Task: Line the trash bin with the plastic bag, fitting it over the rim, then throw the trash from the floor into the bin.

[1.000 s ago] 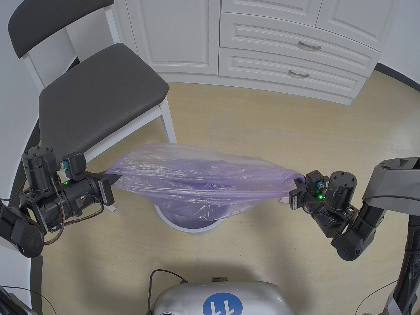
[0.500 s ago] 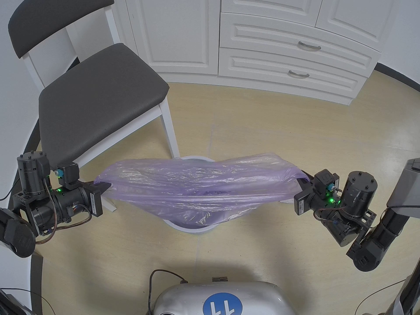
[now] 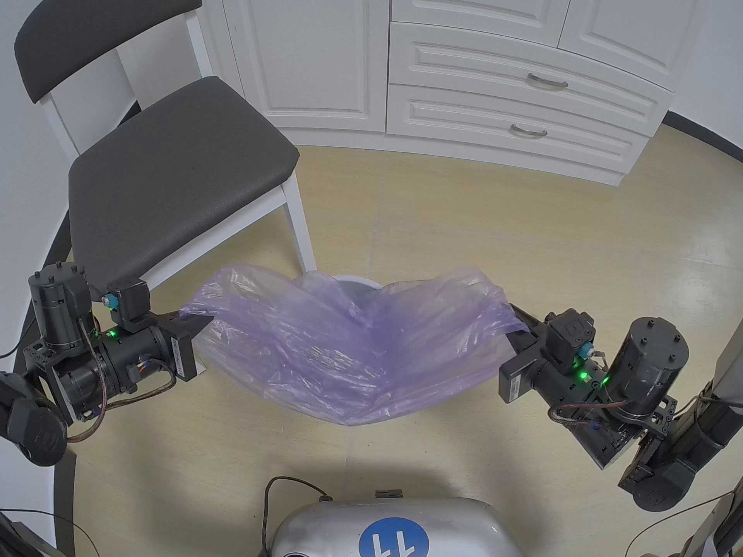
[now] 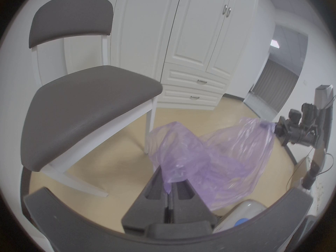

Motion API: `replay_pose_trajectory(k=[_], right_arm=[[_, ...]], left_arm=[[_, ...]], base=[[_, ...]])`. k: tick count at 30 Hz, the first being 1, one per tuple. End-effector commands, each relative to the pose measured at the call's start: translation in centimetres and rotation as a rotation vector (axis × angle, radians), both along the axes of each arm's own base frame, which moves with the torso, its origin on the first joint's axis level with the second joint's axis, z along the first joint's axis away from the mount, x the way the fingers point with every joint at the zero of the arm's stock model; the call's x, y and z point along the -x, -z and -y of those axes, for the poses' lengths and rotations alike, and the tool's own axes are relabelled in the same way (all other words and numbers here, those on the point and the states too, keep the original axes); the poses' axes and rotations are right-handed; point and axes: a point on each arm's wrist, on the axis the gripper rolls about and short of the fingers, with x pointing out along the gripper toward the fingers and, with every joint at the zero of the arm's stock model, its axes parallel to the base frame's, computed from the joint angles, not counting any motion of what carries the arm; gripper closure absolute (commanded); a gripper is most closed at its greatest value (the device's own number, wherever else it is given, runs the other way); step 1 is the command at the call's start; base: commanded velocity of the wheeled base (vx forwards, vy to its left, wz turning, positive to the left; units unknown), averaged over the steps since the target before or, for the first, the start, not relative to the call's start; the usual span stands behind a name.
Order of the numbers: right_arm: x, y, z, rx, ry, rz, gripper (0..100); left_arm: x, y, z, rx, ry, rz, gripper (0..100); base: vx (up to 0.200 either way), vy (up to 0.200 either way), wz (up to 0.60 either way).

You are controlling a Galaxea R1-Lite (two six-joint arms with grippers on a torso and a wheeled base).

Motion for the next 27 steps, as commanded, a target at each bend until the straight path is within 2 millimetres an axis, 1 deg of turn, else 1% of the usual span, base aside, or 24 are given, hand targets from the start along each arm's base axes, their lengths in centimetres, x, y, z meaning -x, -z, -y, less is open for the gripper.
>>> replay_pose_trajectory(k=[1, 2, 5, 7, 8, 9, 11, 12, 14, 15, 17, 21, 24, 27], right_arm=[[0.2, -0.2, -2.2, -0.059, -0.061, 0.010, 100], [0.1, 0.0, -3.0, -0.081, -0.072, 0.002, 100], [-0.5, 0.3, -4.4, -0.130, -0.062, -0.006, 100], [-0.5, 0.3, -4.4, -0.130, -0.062, -0.006, 100], [-1.5, 0.6, -6.9, -0.231, -0.062, -0.017, 100], [-1.8, 0.8, -7.7, -0.267, -0.067, -0.023, 100], [-1.9, 0.8, -7.9, -0.273, -0.068, -0.024, 100], [-2.6, 1.3, -9.6, -0.339, -0.072, -0.034, 100], [-2.7, 1.5, -9.8, -0.346, -0.070, -0.036, 100], [-3.0, 2.3, -10.0, -0.339, -0.062, -0.052, 100], [-3.3, 2.9, -10.0, -0.326, -0.054, -0.062, 100], [-3.4, 3.2, -9.9, -0.319, -0.048, -0.068, 100], [-3.4, 3.9, -9.7, -0.299, -0.039, -0.082, 100], [-3.1, 3.8, -9.6, -0.294, -0.041, -0.083, 100]], left_arm=[[1.2, -0.7, 1.9, 0.069, 0.076, 0.036, 100], [1.8, -0.9, 2.5, 0.093, 0.104, 0.048, 100], [2.5, -1.3, 3.2, 0.118, 0.136, 0.058, 100], [2.5, -1.3, 3.2, 0.118, 0.136, 0.058, 100], [3.4, -1.8, 4.2, 0.145, 0.153, 0.062, 100], [3.6, -1.8, 4.6, 0.152, 0.163, 0.059, 100], [3.7, -1.8, 4.7, 0.153, 0.164, 0.058, 100], [4.1, -1.5, 5.7, 0.153, 0.177, 0.040, 100], [4.2, -1.4, 5.8, 0.151, 0.178, 0.034, 100], [4.1, -1.1, 6.2, 0.147, 0.174, 0.024, 100], [3.9, -0.8, 6.4, 0.142, 0.174, 0.009, 100], [3.5, -0.3, 6.6, 0.146, 0.169, -0.013, 100], [2.9, 0.0, 6.9, 0.170, 0.161, -0.045, 100], [2.8, 0.0, 7.0, 0.171, 0.160, -0.047, 100]], base=[[0.000, 0.000, 0.00], [0.000, 0.000, 0.00], [0.000, 0.000, 0.00], [0.000, 0.000, 0.00], [0.000, 0.000, 0.00], [0.000, 0.000, 0.00], [0.000, 0.000, 0.00], [0.000, 0.000, 0.00], [0.000, 0.000, 0.00], [0.000, 0.000, 0.00], [0.000, 0.000, 0.00], [0.000, 0.000, 0.00], [0.000, 0.000, 0.00], [0.000, 0.000, 0.00]])
